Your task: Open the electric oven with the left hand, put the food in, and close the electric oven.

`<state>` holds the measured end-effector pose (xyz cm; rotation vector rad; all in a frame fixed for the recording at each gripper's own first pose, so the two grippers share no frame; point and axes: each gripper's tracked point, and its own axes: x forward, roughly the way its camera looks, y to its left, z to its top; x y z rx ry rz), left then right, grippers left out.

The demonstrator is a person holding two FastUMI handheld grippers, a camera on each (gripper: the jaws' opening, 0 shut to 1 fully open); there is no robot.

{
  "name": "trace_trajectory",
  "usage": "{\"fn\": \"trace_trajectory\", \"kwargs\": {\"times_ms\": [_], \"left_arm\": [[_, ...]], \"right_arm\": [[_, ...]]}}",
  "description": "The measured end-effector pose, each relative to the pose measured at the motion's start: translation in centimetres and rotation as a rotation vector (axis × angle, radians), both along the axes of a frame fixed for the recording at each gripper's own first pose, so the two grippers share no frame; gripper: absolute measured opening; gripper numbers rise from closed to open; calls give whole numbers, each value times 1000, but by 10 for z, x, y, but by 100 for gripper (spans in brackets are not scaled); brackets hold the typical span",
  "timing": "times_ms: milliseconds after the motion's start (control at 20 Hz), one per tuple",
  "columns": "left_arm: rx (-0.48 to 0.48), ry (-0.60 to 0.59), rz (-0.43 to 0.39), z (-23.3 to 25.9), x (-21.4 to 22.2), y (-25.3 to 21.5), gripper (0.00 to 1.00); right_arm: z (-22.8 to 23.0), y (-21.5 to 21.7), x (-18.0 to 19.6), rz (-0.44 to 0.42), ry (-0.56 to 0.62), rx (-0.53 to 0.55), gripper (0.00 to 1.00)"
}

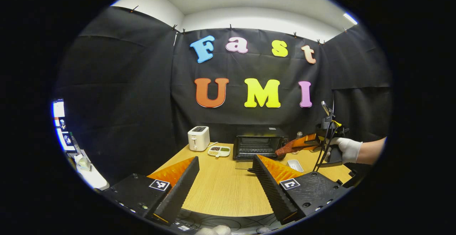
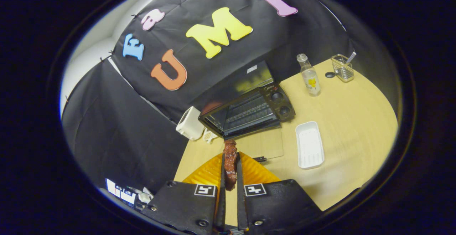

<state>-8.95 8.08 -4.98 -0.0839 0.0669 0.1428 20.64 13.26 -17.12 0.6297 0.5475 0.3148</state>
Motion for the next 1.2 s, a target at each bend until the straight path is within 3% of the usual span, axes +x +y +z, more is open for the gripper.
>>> {"fn": "trace_trajectory", "kwargs": {"times_ms": [350, 650, 850, 1200], "left_arm": [[18, 10, 26, 3, -2, 9, 96], [37, 31, 52, 3, 8, 15, 96], [35, 37, 69, 5, 17, 22, 96], [14, 6, 87, 11, 20, 27, 96]], "right_arm": [[-9, 29, 24, -34, -19, 10, 16], [-44, 52, 53, -66, 34, 40, 16], [-60, 74, 59, -37, 77, 42, 16], [-45, 82, 62, -19, 58, 6, 16]]}}
